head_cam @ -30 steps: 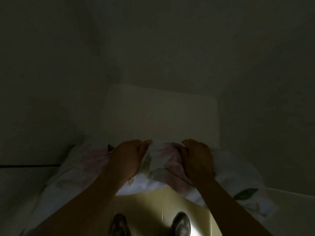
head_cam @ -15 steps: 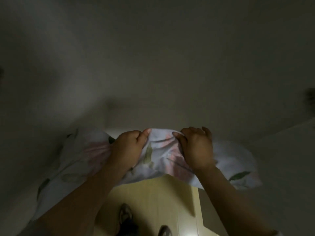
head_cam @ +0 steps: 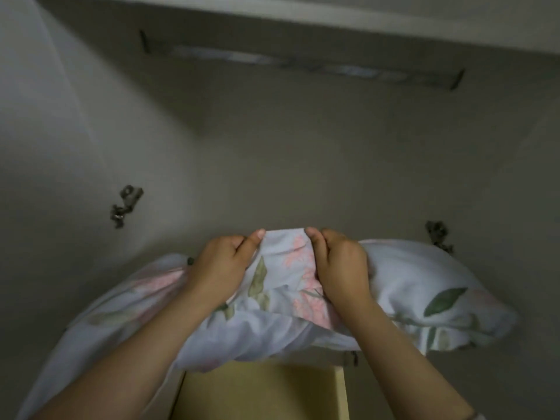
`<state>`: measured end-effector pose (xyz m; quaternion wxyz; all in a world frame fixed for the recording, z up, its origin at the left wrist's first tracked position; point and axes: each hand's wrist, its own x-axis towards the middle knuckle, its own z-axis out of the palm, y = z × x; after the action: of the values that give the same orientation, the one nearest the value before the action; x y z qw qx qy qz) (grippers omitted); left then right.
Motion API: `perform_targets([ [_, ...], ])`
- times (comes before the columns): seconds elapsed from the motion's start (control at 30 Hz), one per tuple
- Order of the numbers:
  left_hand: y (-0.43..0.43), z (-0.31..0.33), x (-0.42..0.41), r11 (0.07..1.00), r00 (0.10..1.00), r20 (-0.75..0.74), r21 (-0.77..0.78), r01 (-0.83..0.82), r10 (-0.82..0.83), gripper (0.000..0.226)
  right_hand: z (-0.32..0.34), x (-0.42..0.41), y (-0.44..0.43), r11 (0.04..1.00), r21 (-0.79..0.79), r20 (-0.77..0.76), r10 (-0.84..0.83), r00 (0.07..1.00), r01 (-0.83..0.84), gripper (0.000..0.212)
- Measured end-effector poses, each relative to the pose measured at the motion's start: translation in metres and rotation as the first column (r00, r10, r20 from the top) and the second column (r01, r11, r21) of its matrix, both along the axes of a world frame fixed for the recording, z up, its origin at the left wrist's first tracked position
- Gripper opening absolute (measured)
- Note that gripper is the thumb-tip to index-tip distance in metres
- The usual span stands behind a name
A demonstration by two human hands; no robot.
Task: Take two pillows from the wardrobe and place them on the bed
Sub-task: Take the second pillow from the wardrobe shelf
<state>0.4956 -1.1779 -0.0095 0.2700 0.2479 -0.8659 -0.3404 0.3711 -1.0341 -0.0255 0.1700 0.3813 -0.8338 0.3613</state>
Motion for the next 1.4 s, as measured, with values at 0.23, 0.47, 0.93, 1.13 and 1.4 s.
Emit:
perform_targets([
  [0.23, -0.011, 0.051, 0.05, 0.993, 0.997, -0.064, -0.105, -0.045, 0.039, 0.06, 0.065, 0.036, -0.02, 0.976, -0.169, -0.006, 0.139, 0.99, -0.138, 0.052],
  [0.47, -0.043, 0.075, 0.117, 0.951, 0.971, -0.154, -0.226, -0.212, 0.18, 0.05, 0.09, 0.074, -0.062, 0.95, -0.191, -0.077, 0.237, 0.968, -0.248, 0.051],
  [0.93, -0.057, 0.064, 0.24, 0.781, 0.797, -0.222, -0.175, -0.6, 0.562, 0.039, 0.077, 0.143, -0.131, 0.82, 0.087, -0.125, 0.573, 0.81, -0.566, 0.053],
  [1.13, -0.051, 0.062, 0.287, 0.657, 0.67, -0.246, -0.146, -0.74, 0.7, 0.018, 0.06, 0.177, -0.152, 0.749, 0.126, -0.113, 0.662, 0.741, -0.65, 0.055],
  [1.4, -0.057, 0.071, 0.327, 0.571, 0.552, -0.334, -0.046, -0.819, 0.764, 0.017, 0.057, 0.215, -0.173, 0.674, 0.151, -0.124, 0.739, 0.663, -0.723, 0.053],
])
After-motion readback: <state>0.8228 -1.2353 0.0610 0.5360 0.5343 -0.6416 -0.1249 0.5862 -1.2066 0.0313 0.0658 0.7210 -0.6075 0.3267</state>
